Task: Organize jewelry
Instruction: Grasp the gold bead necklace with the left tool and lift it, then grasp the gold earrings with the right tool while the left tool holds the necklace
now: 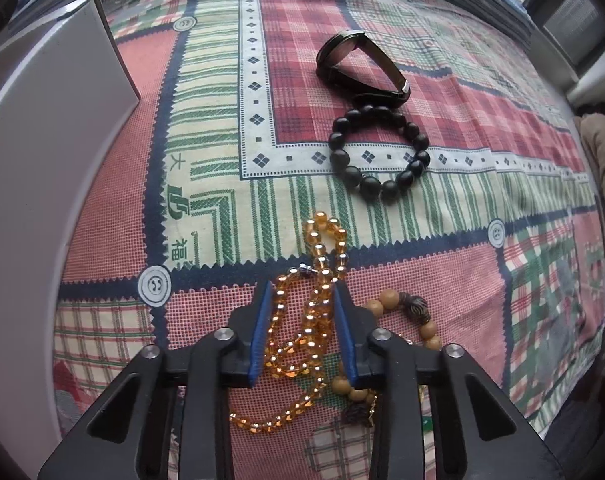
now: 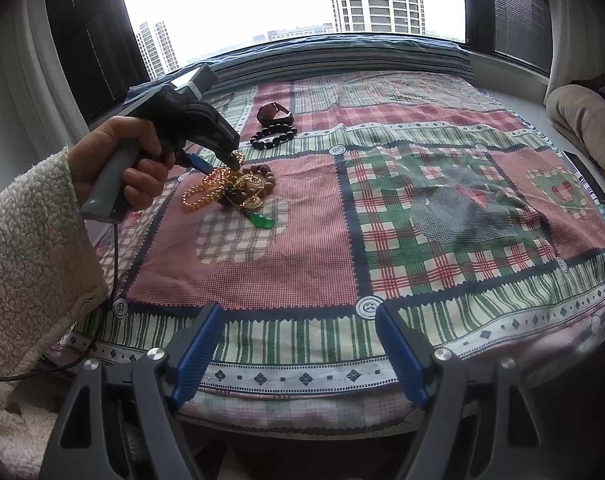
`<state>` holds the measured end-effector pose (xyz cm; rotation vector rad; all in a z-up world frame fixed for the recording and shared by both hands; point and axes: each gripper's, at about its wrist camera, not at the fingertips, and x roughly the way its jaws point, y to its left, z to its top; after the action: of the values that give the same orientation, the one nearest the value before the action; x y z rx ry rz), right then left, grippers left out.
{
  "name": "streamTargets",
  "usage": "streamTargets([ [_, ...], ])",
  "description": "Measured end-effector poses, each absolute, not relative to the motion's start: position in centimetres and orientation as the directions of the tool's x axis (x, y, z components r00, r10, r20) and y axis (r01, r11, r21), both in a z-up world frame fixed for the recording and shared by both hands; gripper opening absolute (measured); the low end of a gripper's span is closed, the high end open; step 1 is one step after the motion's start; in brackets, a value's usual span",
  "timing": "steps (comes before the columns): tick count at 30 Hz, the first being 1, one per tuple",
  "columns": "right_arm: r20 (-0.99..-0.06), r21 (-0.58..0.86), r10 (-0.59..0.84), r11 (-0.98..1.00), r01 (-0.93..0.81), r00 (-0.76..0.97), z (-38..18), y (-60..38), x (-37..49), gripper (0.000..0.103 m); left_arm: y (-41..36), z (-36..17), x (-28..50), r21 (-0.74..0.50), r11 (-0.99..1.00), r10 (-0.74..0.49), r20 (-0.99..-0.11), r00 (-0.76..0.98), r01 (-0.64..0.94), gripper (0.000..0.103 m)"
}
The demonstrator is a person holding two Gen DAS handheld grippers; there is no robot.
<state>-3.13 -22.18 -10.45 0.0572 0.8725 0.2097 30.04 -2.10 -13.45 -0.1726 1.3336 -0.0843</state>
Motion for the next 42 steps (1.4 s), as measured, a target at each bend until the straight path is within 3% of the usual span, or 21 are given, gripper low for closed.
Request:
streamTargets([
  [4, -0.756, 0.132, 0.202, 0.979, -0.158, 0.623, -10.5, -22.1, -3.1, 0.079, -0.6, -12.7, 29.3, -0.226, 0.973, -0.207, -0.946, 0.248, -0.049, 0.014],
  [6, -0.755, 0.128, 0.199, 0.979, -0.157, 0.625, -10.5, -22.1, -3.1, 0.079, 0.2, -11.7, 28.5, -0.257, 0.966, -0.238, -0.934, 0.266, -0.039, 0.005],
  [12, -0.761, 0.126, 0.202, 0.978, -0.164, 0.616, -10.6, -21.6, -3.1, 0.079, 2.7, -8.1, 25.7, -0.345, 0.938, -0.324, -0.883, 0.339, -0.002, 0.005],
  [20, -0.773, 0.135, 0.218, 0.974, -0.181, 0.595, -10.8, -20.7, -3.0, 0.079, 4.8, -7.9, 24.4, -0.392, 0.920, -0.361, -0.869, 0.338, -0.025, 0.005],
  [26, -0.761, 0.130, 0.228, 0.971, -0.201, 0.608, -9.7, -21.0, -2.2, 0.079, 5.1, -4.7, 22.7, -0.431, 0.902, -0.403, -0.829, 0.388, 0.015, 0.005],
  [33, -0.727, 0.398, 0.491, 0.871, -0.287, 0.480, -6.5, -22.7, 7.1, 0.079, 5.4, 0.6, 20.6, -0.456, 0.887, -0.436, -0.770, 0.467, 0.076, 0.005],
  [34, -0.738, 0.403, 0.494, 0.869, -0.288, 0.459, -6.6, -22.5, 9.1, 0.078, 5.5, 1.1, 20.3, -0.459, 0.885, -0.439, -0.763, 0.475, 0.080, 0.005],
  [35, -0.749, 0.406, 0.501, 0.865, -0.296, 0.435, -6.8, -22.1, 11.1, 0.057, 5.6, 1.6, 20.1, -0.460, 0.884, -0.439, -0.758, 0.483, 0.082, 0.005],
  [37, -0.793, 0.424, 0.509, 0.855, -0.299, 0.334, -8.4, -20.6, 15.1, 0.030, 5.9, 2.4, 19.6, -0.457, 0.886, -0.434, -0.751, 0.497, 0.082, 0.005],
  [39, -0.819, 0.441, 0.517, 0.844, -0.304, 0.247, -10.3, -18.5, 17.9, 0.030, 6.1, 2.8, 19.2, -0.449, 0.890, -0.423, -0.751, 0.507, 0.077, 0.005],
  [42, -0.870, 0.360, 0.452, 0.855, -0.373, 0.196, -12.2, -14.9, 19.9, 0.030, 6.7, 3.0, 18.6, -0.444, 0.894, -0.410, -0.751, 0.517, 0.064, 0.005],
])
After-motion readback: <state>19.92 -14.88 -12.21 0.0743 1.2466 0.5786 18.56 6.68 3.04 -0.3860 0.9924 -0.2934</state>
